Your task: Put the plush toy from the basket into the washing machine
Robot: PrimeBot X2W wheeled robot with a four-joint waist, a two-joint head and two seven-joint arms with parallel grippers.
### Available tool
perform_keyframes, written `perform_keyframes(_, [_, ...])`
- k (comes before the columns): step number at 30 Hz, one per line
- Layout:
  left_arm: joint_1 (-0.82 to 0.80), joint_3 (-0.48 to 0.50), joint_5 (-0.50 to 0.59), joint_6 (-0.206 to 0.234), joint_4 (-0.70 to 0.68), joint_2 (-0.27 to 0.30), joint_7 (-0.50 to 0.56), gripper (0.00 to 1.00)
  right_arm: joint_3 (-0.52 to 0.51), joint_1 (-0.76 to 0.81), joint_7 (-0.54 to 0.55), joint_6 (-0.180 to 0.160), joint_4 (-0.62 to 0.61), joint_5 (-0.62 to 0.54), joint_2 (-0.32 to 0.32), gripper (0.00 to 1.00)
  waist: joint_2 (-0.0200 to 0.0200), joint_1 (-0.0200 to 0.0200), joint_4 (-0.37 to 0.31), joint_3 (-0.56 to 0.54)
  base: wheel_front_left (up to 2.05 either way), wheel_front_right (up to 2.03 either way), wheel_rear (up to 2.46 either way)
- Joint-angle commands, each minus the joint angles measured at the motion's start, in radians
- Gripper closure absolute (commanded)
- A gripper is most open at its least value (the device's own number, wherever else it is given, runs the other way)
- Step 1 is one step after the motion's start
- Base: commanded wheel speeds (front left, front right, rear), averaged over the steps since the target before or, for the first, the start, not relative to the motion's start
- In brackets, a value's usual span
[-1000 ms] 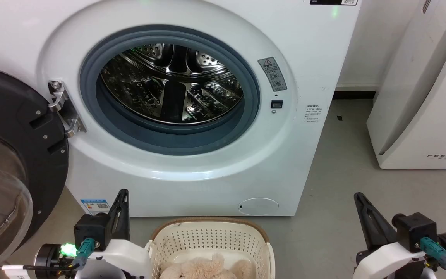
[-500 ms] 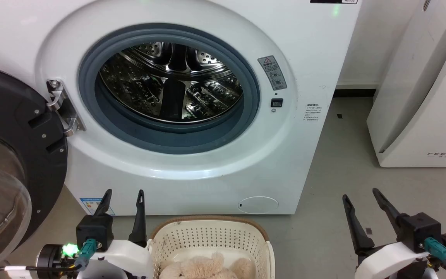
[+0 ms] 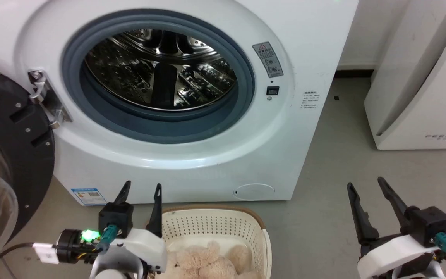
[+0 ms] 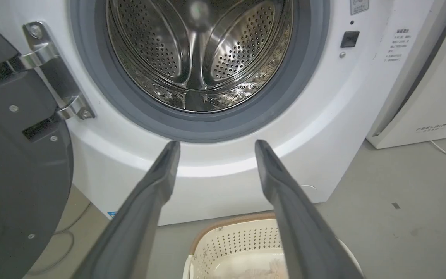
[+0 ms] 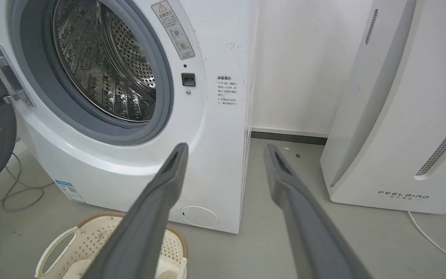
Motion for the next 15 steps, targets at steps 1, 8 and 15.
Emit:
perform_keyframes(1, [-0.031,-0.012,0.008,-0.003,0.029,0.005,-0.011,0.0,-0.003,-0.022,-0.012,0.0,-0.009,0.012,0.0,0.0,0.0,0.0,-0.008,0.015,0.0,0.0,0.0])
perform_keyframes(8, [-0.103,-0.045,0.021,-0.013,0.151,0.011,-0.022,0.0,-0.006,-0.047,-0.027,0.0,-0.018,0.036,0.0,0.0,0.0,0.0,-0.031,0.074,0.0,0.0,0.0])
perform_keyframes(15, [-0.176,-0.083,0.039,-0.024,0.256,0.026,-0.008,0.0,-0.015,-0.08,-0.041,0.0,-0.029,0.062,0.0,0.0,0.0,0.0,-0.048,0.149,0.0,0.0,0.0])
